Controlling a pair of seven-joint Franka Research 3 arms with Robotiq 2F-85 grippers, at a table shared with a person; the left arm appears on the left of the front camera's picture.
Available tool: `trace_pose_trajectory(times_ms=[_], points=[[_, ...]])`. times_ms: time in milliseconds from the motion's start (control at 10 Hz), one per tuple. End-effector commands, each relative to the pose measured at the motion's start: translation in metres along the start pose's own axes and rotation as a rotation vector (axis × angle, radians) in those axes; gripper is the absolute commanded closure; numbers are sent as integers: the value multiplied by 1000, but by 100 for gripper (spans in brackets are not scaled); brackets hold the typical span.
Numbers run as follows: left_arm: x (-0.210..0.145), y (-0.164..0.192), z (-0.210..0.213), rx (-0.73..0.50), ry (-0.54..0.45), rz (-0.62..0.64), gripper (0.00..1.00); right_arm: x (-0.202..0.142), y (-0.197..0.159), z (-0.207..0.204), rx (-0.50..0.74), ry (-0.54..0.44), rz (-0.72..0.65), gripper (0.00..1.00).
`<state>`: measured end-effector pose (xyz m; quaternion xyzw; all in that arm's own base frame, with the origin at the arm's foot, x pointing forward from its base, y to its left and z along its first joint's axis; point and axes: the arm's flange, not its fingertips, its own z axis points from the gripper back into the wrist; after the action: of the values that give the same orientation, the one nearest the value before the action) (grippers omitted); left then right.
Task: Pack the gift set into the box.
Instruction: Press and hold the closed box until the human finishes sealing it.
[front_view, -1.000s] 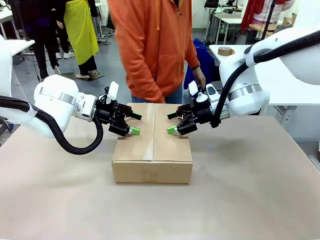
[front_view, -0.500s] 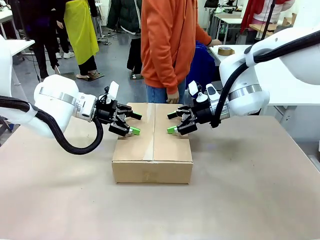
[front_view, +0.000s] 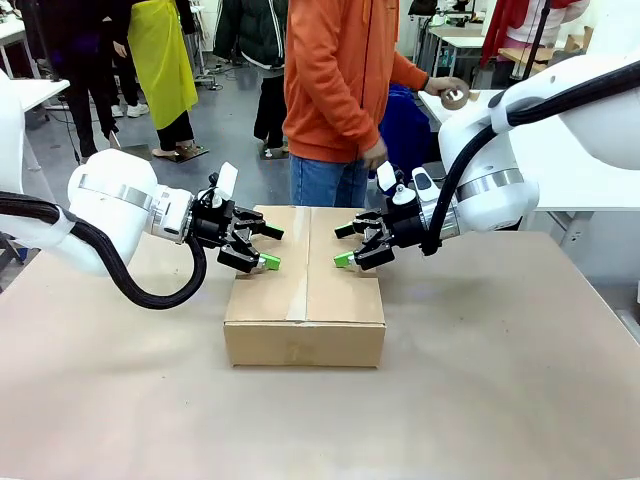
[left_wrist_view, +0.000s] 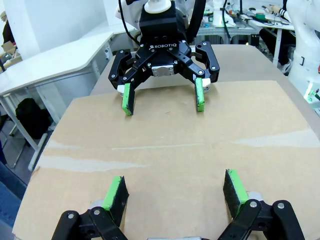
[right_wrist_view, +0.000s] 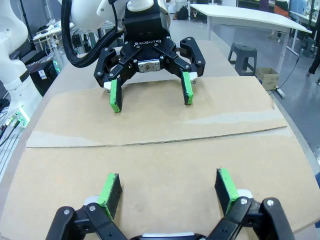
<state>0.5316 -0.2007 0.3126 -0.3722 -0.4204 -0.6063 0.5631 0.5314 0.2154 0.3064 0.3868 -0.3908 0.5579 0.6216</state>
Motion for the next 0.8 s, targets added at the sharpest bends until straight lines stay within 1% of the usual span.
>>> trace_pose_trajectory(times_ms=[0,700], points=[[-3,-2,-1,10,-7,0,0,-3,1,0,-2,5,-4,0],[-3,-2,-1,10,-7,0,0,-3,1,0,-2,5,-4,0]])
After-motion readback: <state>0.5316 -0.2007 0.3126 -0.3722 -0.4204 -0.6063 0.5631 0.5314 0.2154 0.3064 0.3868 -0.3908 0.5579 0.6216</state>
